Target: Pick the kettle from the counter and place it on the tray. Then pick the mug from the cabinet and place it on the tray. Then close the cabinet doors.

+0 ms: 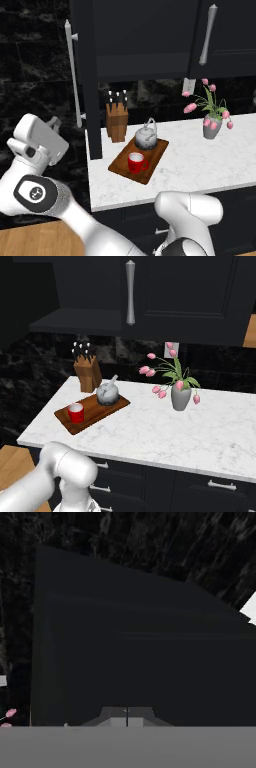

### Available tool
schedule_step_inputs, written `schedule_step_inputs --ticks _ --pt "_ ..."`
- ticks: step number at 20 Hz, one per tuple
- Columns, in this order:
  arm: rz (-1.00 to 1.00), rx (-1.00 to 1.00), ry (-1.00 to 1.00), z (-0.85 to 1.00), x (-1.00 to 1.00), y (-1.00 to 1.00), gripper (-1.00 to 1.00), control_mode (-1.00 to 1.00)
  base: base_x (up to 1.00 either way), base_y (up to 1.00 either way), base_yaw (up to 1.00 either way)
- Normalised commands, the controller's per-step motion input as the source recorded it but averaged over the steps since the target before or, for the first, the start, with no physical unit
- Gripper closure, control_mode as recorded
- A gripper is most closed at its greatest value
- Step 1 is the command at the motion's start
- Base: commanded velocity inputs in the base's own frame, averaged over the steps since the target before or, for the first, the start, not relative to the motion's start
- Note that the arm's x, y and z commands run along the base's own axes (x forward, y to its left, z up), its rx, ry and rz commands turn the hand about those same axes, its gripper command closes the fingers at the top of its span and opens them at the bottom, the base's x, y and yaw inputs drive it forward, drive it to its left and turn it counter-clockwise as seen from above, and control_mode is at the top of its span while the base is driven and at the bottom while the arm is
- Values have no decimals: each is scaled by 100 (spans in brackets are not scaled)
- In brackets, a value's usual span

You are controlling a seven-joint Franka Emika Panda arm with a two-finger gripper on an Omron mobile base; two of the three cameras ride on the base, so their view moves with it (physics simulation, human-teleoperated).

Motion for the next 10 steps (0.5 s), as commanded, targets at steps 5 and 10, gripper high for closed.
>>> schedule_step_inputs --ticks 5,10 --pt "-32 20 -25 28 12 -99 100 -100 0 0 0" --pt "-24 25 -24 48 3 -100 100 -100 0 0 0"
